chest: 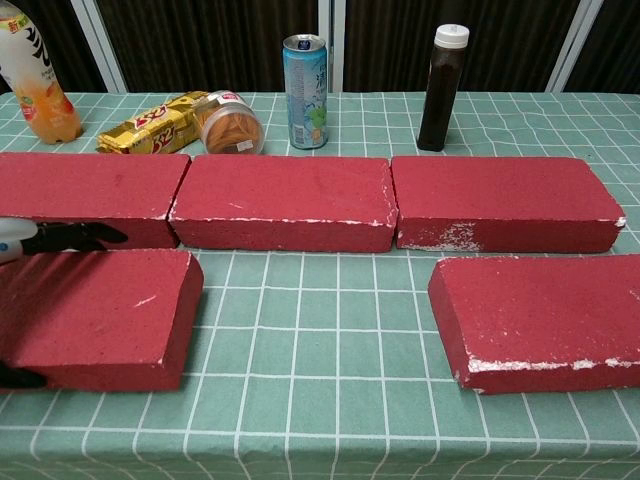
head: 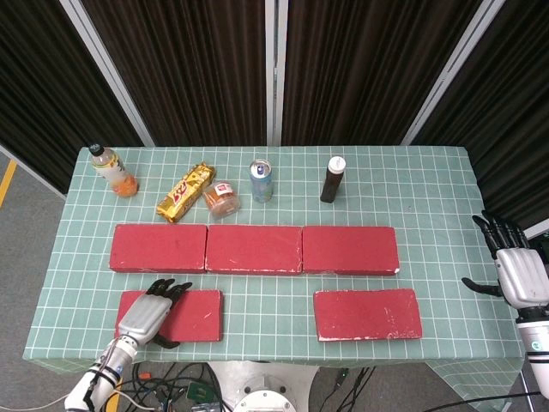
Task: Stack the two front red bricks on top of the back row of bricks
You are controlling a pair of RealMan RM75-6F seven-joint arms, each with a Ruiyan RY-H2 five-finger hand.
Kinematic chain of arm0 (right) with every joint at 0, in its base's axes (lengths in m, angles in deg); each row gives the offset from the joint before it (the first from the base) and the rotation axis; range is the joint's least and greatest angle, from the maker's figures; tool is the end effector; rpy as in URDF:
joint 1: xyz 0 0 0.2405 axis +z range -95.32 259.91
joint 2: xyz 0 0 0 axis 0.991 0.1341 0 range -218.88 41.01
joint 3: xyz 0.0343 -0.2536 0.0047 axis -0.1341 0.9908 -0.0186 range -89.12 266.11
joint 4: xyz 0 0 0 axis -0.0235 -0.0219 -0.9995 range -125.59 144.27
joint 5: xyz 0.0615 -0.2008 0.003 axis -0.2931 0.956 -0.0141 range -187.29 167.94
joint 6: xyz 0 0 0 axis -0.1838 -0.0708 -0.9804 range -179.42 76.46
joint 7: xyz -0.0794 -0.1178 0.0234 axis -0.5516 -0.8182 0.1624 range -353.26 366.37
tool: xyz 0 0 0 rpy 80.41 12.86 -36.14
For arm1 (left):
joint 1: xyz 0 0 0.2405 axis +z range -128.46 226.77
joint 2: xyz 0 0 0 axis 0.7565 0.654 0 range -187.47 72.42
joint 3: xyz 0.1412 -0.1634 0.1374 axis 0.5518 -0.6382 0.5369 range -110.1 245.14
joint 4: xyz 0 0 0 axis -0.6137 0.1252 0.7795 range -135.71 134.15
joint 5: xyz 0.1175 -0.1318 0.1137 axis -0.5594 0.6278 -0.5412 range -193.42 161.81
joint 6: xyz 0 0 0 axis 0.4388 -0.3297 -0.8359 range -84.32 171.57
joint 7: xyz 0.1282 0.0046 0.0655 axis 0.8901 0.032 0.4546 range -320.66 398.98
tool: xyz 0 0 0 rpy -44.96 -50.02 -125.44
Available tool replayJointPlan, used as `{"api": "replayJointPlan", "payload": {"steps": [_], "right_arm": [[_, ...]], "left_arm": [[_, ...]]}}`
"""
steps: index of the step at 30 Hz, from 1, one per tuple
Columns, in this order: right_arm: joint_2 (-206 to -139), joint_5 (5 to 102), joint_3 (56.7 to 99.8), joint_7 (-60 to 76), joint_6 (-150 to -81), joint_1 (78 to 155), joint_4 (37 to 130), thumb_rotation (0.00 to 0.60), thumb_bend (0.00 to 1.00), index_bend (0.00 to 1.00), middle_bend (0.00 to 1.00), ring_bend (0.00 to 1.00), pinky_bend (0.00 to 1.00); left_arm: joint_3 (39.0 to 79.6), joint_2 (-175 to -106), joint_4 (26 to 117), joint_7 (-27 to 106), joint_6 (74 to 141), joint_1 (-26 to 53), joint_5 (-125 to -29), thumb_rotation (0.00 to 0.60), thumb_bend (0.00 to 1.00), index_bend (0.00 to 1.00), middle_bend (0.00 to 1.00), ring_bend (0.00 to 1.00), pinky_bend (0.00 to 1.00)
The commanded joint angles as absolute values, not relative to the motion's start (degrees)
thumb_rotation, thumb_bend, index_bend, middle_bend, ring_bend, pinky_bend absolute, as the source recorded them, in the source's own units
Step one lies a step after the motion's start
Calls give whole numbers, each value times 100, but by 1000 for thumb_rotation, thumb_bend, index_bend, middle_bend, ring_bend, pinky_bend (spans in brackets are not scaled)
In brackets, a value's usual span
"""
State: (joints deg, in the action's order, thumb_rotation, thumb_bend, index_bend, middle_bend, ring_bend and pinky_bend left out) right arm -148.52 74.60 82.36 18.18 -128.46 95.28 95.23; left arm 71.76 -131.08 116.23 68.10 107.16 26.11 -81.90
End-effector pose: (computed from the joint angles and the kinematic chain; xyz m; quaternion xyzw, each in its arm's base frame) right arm -0.3151 -0.2415 0.1923 0.6121 -0.3813 0.4072 0.5604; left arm -0.1907 0.1873 0.0262 -0.7315 -0.4954 -0.2788 0.3765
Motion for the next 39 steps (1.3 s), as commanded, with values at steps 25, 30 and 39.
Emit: {"api": "replayJointPlan", "payload": {"steps": [25,30,39], "right_arm": [[-14628,7393,8143,1994,-12848,9540,9722,600,0,0,0,0,0],[-14587,7344,8113,2030,-12790,9569,9762,600,0,0,0,0,0],[-14623,7275,8121,2059,-12714,9576,9681,600,0,0,0,0,0]], "left_arm": [[5590,-12606,11275,6209,9756,964,-7243,600,61,0,199,0,0],[5565,-12829,10850,6118,9442,653,-6996,600,62,0,209,0,0],[5634,-13198,10329,6247,9378,245,-6075,600,61,0,209,0,0]]}}
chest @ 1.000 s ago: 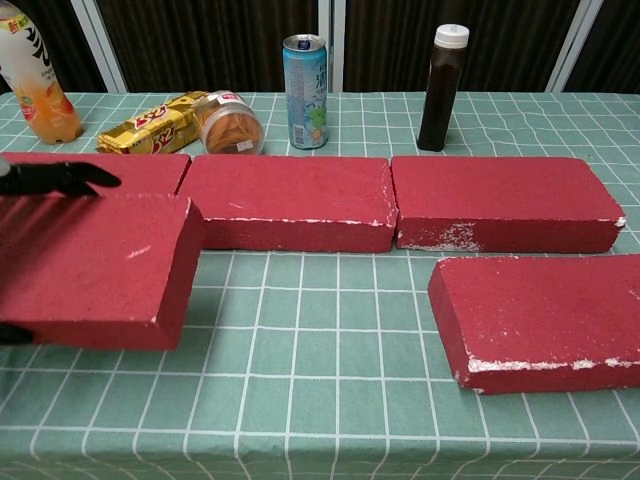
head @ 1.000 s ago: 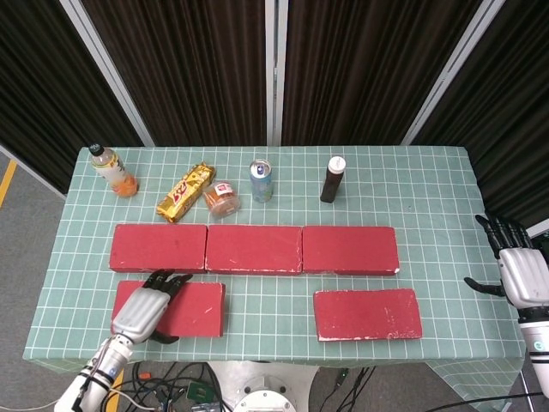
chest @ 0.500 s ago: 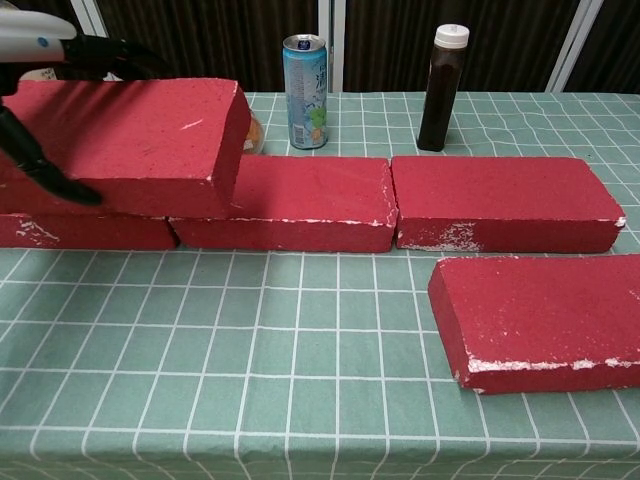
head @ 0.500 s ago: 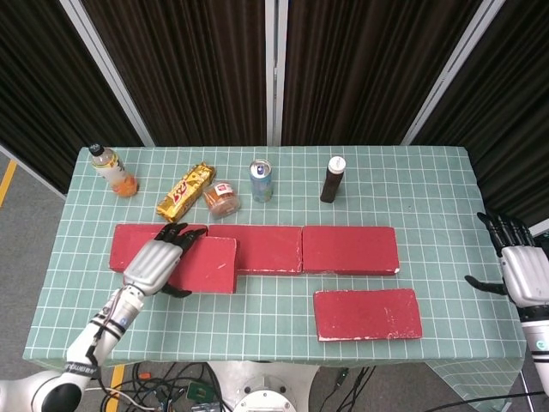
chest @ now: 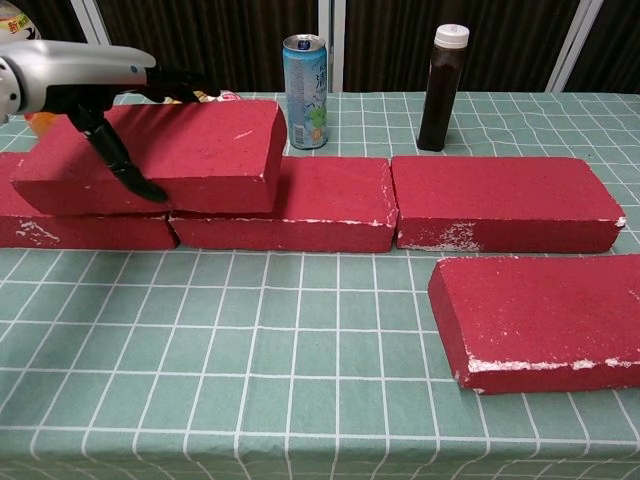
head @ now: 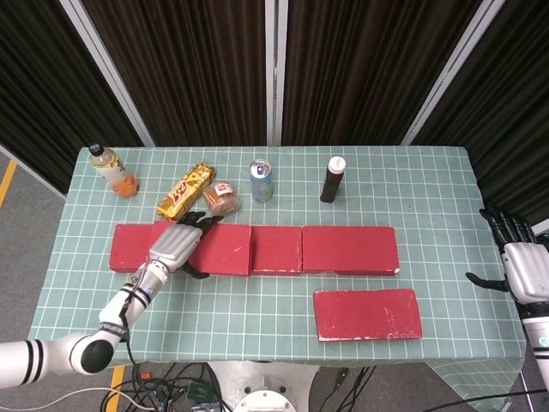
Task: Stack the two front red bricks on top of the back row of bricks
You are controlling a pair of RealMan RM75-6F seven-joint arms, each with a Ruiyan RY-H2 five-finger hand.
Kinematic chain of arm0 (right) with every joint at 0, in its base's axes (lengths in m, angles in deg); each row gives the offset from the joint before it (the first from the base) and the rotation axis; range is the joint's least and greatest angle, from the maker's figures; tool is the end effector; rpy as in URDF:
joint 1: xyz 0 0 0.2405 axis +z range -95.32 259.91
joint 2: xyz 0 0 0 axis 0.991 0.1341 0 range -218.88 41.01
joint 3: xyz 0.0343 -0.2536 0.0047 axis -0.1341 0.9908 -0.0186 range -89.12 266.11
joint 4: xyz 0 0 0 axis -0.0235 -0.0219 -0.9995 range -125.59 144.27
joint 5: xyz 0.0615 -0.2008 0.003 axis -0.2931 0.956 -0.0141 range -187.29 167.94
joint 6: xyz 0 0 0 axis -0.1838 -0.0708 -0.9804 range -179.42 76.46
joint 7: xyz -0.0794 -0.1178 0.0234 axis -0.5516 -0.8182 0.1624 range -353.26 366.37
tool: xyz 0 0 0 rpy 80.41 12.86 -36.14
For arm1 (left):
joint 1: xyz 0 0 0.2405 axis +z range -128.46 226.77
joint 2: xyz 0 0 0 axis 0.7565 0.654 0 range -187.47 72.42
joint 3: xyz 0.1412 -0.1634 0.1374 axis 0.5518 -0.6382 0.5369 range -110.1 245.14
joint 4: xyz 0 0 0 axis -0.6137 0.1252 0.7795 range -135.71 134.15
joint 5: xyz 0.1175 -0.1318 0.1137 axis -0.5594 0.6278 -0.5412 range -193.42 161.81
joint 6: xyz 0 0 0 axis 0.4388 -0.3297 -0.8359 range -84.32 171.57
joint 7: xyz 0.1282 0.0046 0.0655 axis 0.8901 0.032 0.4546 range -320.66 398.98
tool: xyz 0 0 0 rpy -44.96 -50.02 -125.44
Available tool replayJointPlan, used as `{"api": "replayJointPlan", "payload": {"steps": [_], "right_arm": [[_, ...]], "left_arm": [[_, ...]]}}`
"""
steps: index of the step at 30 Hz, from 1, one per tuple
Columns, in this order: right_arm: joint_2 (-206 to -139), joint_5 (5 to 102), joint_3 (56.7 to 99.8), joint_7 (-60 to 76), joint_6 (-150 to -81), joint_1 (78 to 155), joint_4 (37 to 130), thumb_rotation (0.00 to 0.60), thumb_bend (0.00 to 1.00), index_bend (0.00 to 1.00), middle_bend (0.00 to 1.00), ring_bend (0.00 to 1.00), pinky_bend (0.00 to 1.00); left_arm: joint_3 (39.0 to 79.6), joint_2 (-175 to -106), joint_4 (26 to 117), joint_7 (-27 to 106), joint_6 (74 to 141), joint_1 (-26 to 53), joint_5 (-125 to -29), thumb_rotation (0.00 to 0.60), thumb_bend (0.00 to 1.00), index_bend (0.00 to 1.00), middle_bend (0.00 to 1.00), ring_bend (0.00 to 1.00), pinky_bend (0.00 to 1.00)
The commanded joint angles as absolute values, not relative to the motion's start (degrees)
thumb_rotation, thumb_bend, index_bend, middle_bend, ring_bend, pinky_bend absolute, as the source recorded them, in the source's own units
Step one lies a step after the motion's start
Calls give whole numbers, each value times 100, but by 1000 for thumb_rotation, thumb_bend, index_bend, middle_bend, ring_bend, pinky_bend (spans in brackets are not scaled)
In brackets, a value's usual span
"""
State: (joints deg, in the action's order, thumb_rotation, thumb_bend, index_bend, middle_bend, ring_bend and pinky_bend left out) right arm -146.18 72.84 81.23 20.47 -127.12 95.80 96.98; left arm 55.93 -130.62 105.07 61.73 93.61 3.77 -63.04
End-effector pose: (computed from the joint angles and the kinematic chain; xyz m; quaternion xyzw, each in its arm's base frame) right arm -0.3116 -0.2477 0.2048 0.5977 -0.3950 0.4164 0.5597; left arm -0.1229 0.3265 0.0354 -0.7342 -0.4649 -0.3351 0.3641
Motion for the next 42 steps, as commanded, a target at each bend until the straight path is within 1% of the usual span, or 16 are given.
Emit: {"api": "replayJointPlan", "payload": {"steps": [1,12,28,38,42], "right_arm": [[-14626,7272,8120,2066,-12718,9572,9671,600,0,0,0,0,0],[-14688,7214,8131,2117,-12657,9566,9546,600,0,0,0,0,0],[-14756,7176,8134,2016,-12633,9567,9458,600,0,0,0,0,0],[-14764,7144,8127,2003,-12572,9586,9454,600,0,0,0,0,0],[-14760,7130,8125,2014,-12566,9581,9450,600,0,0,0,0,0]], "left_arm": [[5649,-13229,10282,6276,9395,215,-6017,600,61,0,209,0,0],[5836,-13457,9976,6435,9507,13,-5851,600,62,0,209,0,0],[5836,-13457,9934,6347,9497,-179,-5677,600,62,0,209,0,0],[5927,-13495,9889,6300,9432,-246,-5533,600,61,0,209,0,0],[5936,-13487,9898,6267,9437,-265,-5522,600,47,0,178,0,0]]}}
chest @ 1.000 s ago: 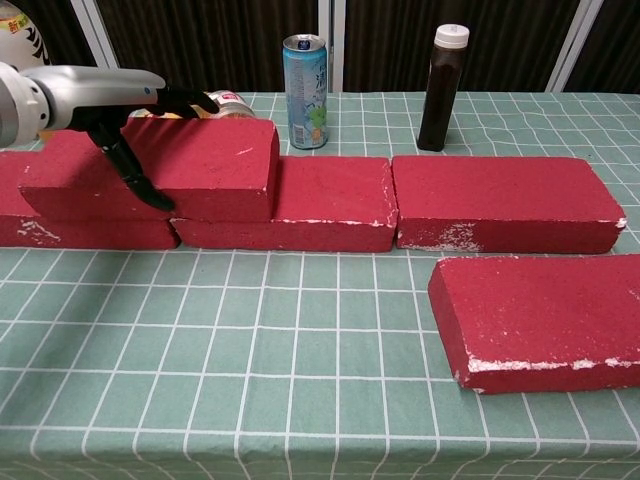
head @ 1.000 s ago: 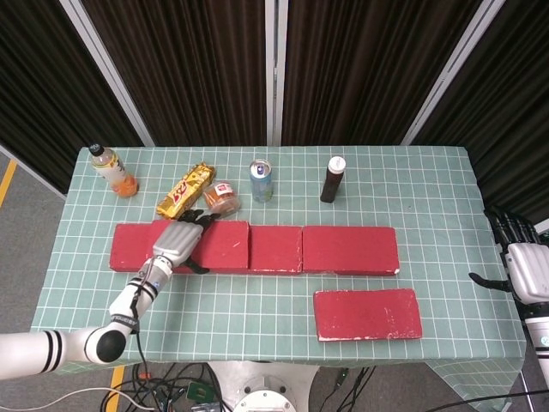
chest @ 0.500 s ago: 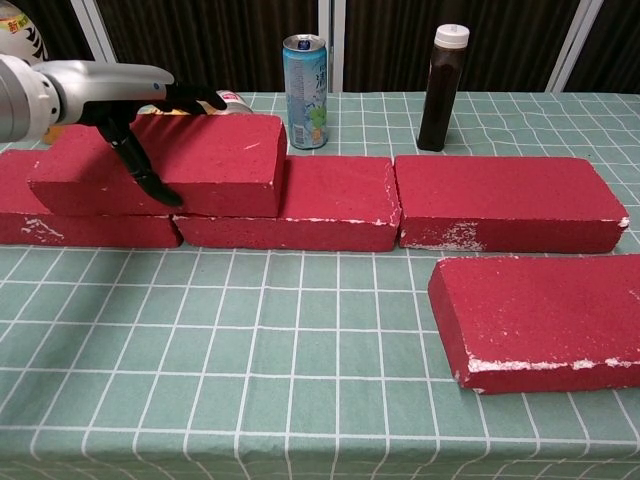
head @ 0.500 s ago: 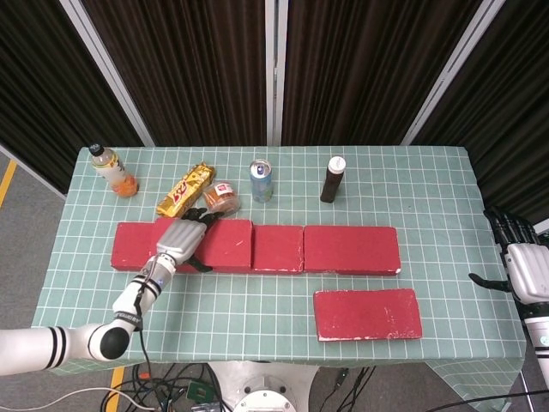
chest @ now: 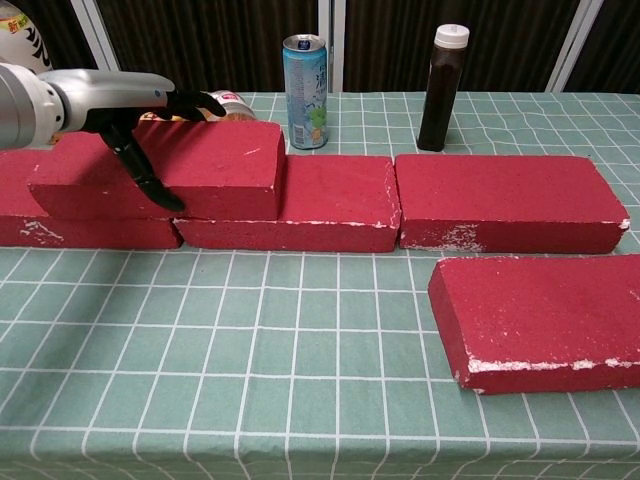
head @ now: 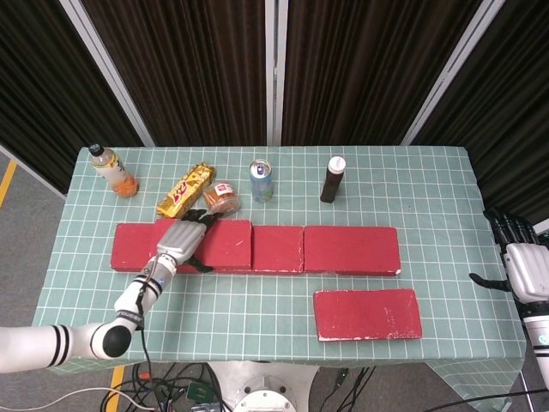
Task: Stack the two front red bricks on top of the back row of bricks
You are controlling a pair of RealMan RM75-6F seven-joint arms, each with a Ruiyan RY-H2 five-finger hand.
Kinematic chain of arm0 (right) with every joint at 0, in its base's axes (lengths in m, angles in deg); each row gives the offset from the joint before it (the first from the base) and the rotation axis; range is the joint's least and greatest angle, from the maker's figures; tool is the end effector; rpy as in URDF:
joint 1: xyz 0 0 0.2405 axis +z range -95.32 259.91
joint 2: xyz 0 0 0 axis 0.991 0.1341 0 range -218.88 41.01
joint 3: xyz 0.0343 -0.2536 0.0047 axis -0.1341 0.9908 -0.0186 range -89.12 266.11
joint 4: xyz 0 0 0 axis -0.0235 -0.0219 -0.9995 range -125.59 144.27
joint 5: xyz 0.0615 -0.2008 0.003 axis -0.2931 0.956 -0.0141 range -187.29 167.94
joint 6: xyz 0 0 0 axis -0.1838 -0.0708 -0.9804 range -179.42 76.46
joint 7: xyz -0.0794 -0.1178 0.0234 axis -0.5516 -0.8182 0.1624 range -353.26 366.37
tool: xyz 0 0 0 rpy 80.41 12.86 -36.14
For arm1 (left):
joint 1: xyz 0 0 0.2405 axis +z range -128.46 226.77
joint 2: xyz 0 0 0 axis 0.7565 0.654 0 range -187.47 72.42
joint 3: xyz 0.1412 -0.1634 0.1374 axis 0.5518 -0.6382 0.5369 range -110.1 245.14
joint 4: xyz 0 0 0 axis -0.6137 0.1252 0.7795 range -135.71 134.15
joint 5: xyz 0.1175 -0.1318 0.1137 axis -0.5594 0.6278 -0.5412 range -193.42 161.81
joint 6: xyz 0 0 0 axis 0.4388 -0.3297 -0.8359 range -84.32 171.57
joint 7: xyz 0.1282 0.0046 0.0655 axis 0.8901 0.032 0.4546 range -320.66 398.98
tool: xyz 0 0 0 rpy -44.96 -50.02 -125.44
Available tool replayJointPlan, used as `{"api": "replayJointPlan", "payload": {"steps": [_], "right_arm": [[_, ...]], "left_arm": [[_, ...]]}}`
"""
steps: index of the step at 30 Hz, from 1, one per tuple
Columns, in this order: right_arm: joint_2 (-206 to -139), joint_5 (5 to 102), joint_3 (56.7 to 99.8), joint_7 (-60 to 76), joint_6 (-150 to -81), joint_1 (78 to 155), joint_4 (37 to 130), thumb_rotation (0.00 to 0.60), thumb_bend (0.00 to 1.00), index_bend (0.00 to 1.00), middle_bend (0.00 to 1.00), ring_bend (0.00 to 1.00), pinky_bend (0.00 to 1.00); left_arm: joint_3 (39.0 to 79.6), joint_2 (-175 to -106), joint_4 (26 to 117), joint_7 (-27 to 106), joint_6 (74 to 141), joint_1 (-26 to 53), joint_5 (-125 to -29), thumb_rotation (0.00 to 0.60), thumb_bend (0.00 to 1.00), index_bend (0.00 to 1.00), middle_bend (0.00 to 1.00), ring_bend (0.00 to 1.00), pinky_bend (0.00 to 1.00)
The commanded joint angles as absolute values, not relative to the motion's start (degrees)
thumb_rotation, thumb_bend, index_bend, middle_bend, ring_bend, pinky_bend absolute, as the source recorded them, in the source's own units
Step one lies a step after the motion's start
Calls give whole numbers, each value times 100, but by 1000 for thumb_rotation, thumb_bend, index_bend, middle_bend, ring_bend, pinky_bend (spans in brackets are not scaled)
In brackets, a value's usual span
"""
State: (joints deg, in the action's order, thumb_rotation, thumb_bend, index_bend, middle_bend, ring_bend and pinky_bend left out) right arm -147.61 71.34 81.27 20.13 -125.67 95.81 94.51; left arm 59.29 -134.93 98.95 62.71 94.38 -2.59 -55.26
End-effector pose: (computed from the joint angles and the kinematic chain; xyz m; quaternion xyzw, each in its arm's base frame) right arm -0.3238 -0.2493 0.2015 0.5933 -0.4021 0.4000 0.5712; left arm -0.1254 0.3442 0.0129 -0.7335 -0.4742 -0.3039 0.3804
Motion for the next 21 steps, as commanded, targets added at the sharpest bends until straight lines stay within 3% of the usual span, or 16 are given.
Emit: {"api": "replayJointPlan", "payload": {"steps": [1,8,21], "right_arm": [[-14759,7129,8123,2014,-12566,9581,9451,600,0,0,0,0,0],[-14743,7108,8113,2021,-12557,9578,9474,600,0,0,0,0,0],[-14744,7092,8108,2036,-12559,9563,9453,600,5,0,0,0,0]], "left_arm": [[5947,-13481,9900,6272,9434,-270,-5513,600,43,0,162,0,0],[5975,-13474,9896,6251,9444,-300,-5457,600,15,0,4,0,0],[5993,-13433,9976,6206,9500,-325,-5620,600,11,0,0,0,0]]}}
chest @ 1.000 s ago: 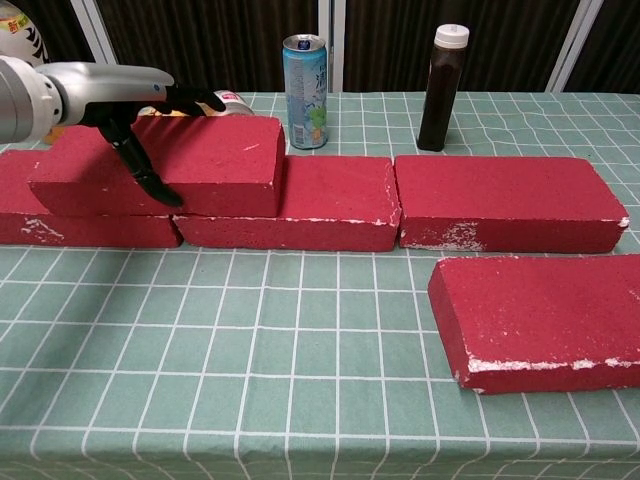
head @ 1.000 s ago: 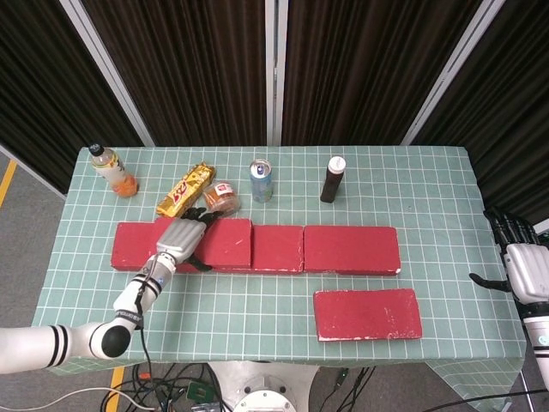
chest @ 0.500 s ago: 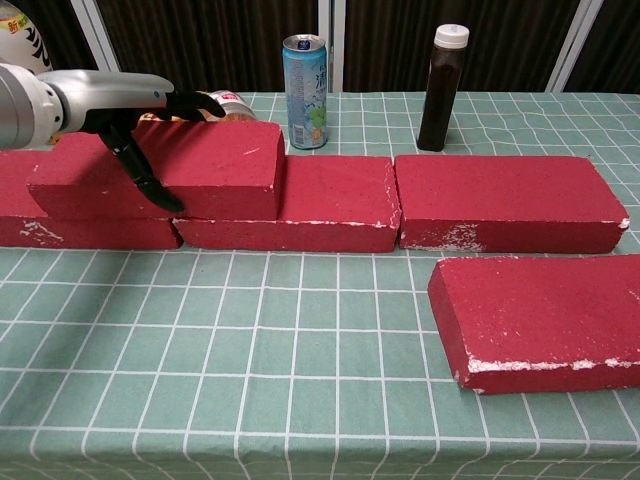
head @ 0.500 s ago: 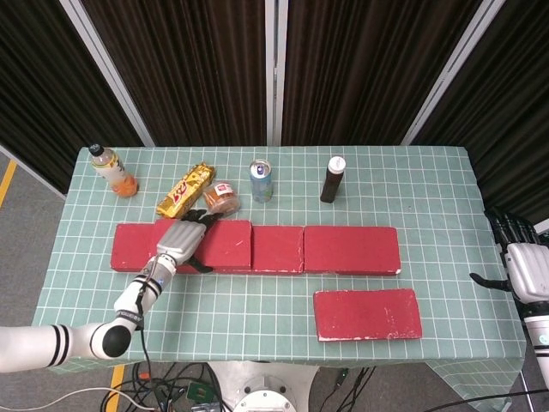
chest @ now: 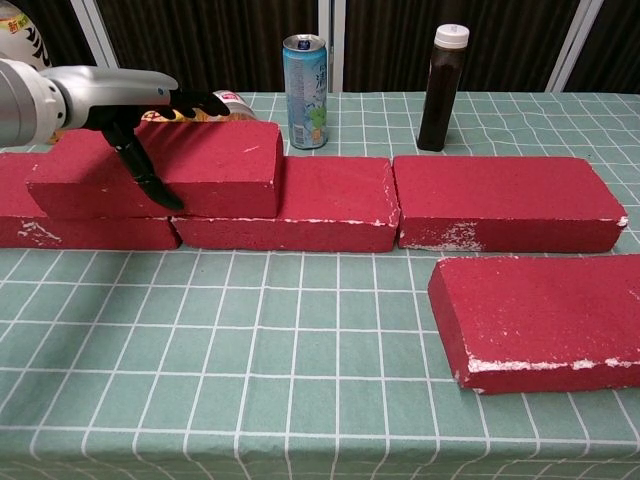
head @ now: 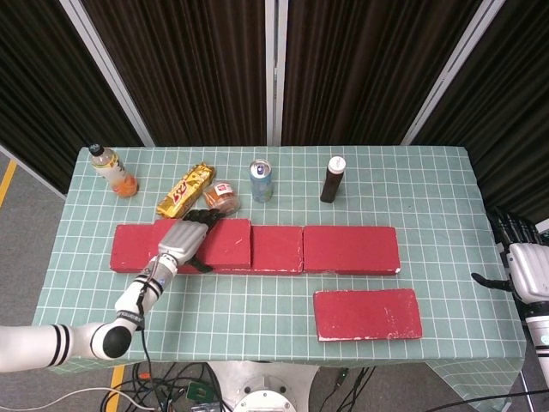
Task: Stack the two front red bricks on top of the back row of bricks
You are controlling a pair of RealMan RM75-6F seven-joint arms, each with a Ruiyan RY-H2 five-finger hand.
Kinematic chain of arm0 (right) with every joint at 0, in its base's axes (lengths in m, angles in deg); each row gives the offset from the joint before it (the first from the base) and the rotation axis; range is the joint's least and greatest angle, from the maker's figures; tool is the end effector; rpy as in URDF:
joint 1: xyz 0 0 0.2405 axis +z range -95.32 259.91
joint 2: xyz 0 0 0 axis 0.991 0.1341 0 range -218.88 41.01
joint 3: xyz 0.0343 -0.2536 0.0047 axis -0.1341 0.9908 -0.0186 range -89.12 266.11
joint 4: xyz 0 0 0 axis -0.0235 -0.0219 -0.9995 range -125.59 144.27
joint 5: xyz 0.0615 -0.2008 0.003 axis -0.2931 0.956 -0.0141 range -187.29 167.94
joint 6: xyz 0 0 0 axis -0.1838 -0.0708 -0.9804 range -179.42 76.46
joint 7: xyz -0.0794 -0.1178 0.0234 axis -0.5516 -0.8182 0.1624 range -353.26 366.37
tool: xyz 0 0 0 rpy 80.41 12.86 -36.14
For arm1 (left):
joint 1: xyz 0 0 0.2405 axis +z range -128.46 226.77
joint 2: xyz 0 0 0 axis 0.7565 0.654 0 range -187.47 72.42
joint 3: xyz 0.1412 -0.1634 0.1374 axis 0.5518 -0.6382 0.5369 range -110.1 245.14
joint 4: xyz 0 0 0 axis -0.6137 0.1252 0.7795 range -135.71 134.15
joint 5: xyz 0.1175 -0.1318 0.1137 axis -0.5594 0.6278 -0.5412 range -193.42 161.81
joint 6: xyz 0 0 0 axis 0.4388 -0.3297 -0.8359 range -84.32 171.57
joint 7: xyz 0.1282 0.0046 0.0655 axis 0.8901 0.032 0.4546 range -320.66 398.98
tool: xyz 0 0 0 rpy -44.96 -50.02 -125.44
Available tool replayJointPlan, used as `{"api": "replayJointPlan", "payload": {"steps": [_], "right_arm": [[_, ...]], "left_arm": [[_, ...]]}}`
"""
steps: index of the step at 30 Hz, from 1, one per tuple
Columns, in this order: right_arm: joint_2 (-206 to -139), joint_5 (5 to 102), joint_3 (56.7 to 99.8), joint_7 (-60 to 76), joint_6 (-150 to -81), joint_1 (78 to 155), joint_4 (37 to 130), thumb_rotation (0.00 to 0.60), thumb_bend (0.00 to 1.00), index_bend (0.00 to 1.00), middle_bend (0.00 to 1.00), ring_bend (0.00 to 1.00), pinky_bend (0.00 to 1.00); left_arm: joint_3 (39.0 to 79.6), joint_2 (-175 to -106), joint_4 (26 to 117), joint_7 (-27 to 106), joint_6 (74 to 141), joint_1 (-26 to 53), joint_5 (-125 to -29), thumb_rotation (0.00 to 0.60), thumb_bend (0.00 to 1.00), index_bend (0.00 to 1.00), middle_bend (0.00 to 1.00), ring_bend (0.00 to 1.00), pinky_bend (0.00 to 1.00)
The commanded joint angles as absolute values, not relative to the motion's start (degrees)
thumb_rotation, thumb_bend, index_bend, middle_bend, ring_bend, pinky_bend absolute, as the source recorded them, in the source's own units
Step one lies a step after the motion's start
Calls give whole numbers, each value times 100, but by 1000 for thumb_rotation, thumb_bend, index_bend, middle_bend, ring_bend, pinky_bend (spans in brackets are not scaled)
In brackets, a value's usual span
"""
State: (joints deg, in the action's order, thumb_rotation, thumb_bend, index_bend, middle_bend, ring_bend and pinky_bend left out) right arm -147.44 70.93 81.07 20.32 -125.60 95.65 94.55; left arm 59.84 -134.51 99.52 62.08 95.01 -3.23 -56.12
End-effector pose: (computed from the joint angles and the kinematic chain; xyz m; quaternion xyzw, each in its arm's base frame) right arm -0.3249 -0.2491 0.2034 0.5894 -0.4041 0.4002 0.5738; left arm -0.1215 0.3438 0.0149 -0.7370 -0.4672 -0.3090 0.3782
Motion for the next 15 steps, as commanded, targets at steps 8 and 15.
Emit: {"api": "replayJointPlan", "payload": {"steps": [8,15], "right_arm": [[-14741,7076,8103,2047,-12568,9548,9436,600,5,0,0,0,0],[-14743,7071,8102,2025,-12542,9558,9442,600,4,0,0,0,0]], "left_arm": [[6077,-13290,10120,6303,9543,-334,-5596,600,12,0,0,0,0],[6246,-13056,10327,6443,9629,-271,-5539,600,12,0,0,0,0]]}}
